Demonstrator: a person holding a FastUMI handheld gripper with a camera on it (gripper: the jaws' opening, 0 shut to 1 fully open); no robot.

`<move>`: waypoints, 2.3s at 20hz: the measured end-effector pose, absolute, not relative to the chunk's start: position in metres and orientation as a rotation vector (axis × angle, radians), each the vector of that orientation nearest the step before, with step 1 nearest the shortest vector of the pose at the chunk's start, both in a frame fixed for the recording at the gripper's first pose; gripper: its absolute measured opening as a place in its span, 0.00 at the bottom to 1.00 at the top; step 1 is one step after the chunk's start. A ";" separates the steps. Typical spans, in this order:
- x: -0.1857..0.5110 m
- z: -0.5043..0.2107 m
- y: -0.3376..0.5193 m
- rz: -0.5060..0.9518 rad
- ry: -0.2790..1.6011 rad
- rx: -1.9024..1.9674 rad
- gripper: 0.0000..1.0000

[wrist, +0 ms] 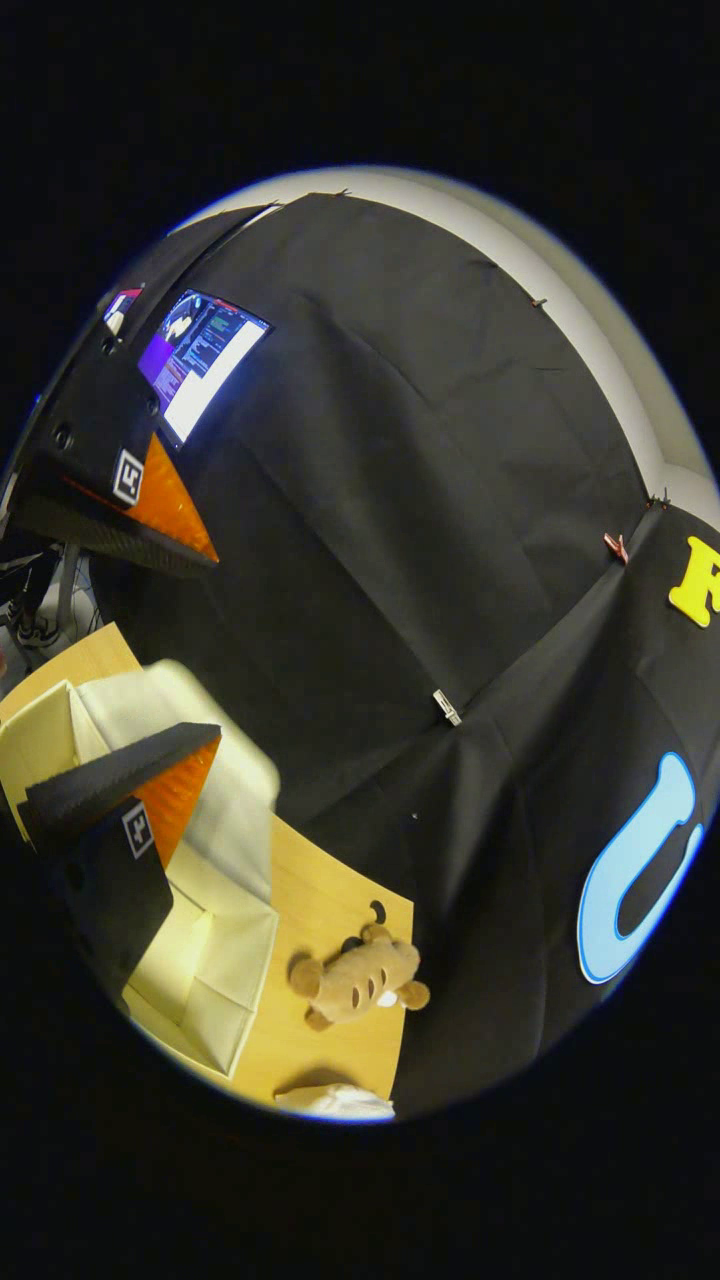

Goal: Open the storage box then place both shoes into the box .Put the left shoe in first, then the right shoe, with the right side of both shoes facing outward in a uniform manner.

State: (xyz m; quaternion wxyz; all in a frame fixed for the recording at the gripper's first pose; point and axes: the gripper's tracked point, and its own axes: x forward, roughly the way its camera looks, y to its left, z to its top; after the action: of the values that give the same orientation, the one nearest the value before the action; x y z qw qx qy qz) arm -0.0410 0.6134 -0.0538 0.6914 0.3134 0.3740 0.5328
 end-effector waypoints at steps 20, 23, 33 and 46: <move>-0.060 -0.112 0.295 0.804 0.663 0.368 0.97; -0.078 -0.155 0.253 0.716 0.728 0.301 0.98; -0.111 -0.329 0.147 0.402 0.982 0.115 0.98; -0.080 -0.424 0.135 0.273 1.083 -0.021 0.59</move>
State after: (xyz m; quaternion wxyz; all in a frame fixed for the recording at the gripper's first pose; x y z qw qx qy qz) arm -0.0798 0.1346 -0.4243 0.8481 -0.0099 0.5136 0.1295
